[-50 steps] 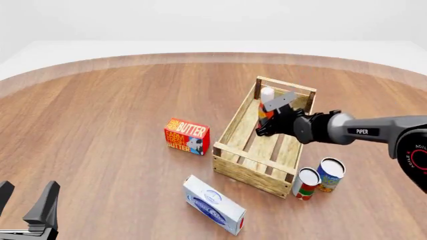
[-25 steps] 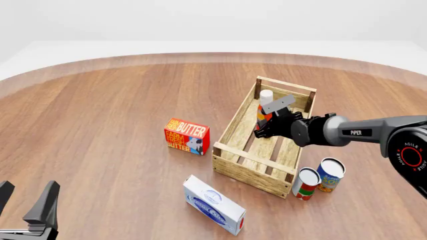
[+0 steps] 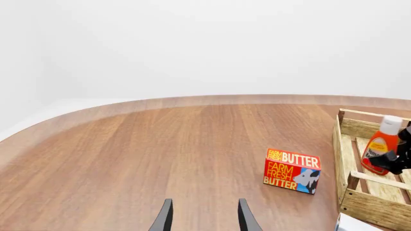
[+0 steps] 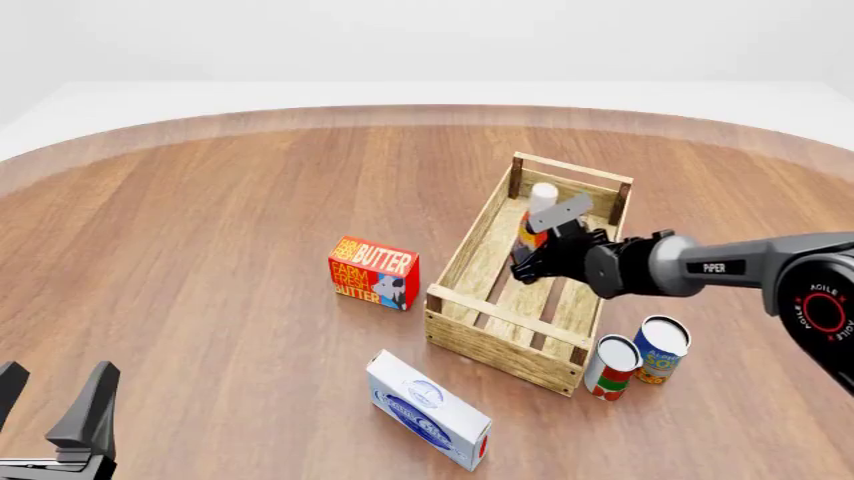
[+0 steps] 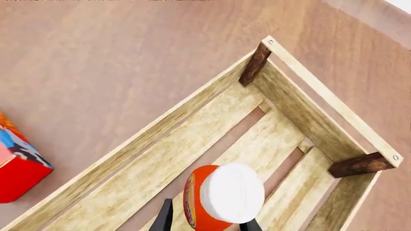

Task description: Pick up the ketchup, and put it in the wooden tray.

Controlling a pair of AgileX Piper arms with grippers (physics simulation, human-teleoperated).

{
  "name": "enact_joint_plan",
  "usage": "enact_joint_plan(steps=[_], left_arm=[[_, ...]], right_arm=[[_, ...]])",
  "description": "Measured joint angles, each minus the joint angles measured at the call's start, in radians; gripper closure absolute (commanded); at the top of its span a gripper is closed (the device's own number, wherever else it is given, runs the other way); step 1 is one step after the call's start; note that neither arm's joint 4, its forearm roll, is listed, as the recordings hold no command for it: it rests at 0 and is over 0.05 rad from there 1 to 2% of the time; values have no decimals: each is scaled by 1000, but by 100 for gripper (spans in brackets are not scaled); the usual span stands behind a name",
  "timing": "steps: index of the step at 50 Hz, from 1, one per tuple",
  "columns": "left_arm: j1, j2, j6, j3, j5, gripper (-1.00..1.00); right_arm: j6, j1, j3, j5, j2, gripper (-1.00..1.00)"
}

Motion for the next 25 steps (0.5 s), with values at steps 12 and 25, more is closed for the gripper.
enact_joint_plan(steps=[12,25], left_arm=[[0,-1,0,0,2,-100],[0,-2,0,0,3,-100]], right_arm=[[0,-2,11,6,-32,-100],[-5,-4,24,21,-87,-100]])
